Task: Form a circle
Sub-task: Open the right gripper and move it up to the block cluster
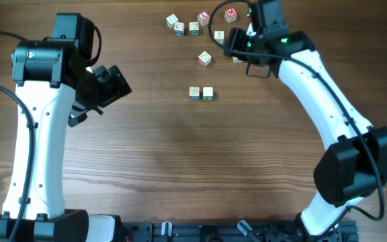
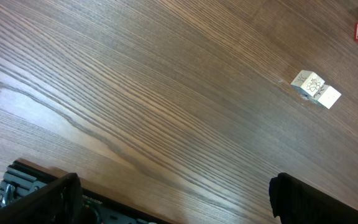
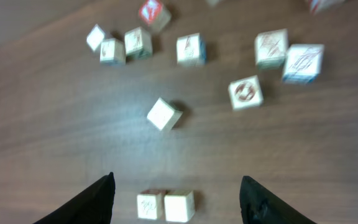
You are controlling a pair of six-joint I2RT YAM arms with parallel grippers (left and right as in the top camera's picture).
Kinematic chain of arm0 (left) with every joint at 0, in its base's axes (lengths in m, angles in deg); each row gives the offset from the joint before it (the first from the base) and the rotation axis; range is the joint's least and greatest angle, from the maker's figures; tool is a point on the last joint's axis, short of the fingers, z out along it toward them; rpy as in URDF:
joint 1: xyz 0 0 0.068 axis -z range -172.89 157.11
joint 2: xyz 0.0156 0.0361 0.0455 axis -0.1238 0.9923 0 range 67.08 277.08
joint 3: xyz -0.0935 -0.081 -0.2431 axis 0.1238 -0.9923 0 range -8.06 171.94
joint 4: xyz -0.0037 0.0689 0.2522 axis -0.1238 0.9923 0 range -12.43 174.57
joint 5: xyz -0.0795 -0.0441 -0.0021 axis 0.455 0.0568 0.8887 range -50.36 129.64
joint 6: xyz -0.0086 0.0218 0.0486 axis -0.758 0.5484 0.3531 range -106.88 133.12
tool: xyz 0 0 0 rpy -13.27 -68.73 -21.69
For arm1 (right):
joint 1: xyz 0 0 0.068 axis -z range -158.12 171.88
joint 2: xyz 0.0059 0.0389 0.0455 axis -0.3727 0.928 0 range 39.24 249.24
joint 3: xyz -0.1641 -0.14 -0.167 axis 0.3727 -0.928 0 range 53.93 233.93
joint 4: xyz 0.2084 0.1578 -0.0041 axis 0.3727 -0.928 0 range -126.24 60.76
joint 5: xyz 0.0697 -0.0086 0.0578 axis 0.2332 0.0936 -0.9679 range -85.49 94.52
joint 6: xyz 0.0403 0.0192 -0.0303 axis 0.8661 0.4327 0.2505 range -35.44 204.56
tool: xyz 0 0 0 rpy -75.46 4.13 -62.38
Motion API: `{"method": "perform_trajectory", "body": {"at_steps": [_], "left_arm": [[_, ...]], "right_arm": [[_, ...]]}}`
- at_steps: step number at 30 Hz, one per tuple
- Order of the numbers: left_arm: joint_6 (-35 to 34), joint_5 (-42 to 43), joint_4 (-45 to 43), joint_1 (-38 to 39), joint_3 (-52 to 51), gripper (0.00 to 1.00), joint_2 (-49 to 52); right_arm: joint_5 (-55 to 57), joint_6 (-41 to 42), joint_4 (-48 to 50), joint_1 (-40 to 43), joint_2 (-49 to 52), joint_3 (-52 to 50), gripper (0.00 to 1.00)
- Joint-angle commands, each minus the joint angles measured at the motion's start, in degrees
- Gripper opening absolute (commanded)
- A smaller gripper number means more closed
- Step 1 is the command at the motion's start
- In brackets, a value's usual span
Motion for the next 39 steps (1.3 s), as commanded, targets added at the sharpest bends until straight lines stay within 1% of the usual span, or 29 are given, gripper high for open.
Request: {"method": "perform_trajectory", "body": {"at_steps": [1,5,7,11,14,15,17,20,24,27,32,39], "left_arm": [[-0.52,0.26,0.02,-0.04,-0.17,1.0,-0.42],[-0.52,0.28,0.02,-0.04,-0.17,1.0,-0.42],[-0.52,0.28,0.02,-0.04,-0.17,1.0,-0.42],[-0.52,0.28,0.02,-0.04,-0.17,1.0,-0.42],[-0.52,0.28,0.02,-0.04,-0.17,1.0,-0.42],[-0.52,0.26,0.02,-0.04,-0.17,1.0,-0.42],[-0.52,0.28,0.02,-0.04,-0.17,1.0,-0.42],[-0.52,0.28,0.02,-0.04,-0.17,1.0,-0.42],[-0.52,0.28,0.02,-0.04,-0.17,1.0,-0.42],[-0.52,0.28,0.02,-0.04,-0.17,1.0,-0.42],[-0.52,0.28,0.02,-0.04,-0.17,1.0,-0.42],[-0.52,0.28,0.02,-0.04,-0.17,1.0,-0.42]], "right_arm": [[4.85,-3.98,-0.17,1.64,-0.66,5.22,0.65],[4.85,-5.75,-0.2,2.86,1.31,10.25,0.66],[4.83,-6.32,-1.31,3.45,3.87,14.82,0.67],[5.16,-8.68,-5.42,4.0,11.89,25.77,0.68],[7.89,-8.41,-6.99,4.11,18.86,30.45,0.68],[8.68,-7.45,-7.56,4.37,20.46,30.53,0.68],[9.6,-3.28,-9.38,5.27,23.1,30.53,0.65],[9.29,1.64,-11.3,7.56,26.62,30.53,0.64],[5.2,-1.22,-12.02,9.29,30.08,30.53,0.64],[5.25,-1.6,-13.86,9.4,31.78,30.49,0.64],[5.25,-5.73,-14.75,9.4,33.79,30.49,0.64],[6.43,-8.72,-13.94,9.4,36.37,28.65,0.64]]}}
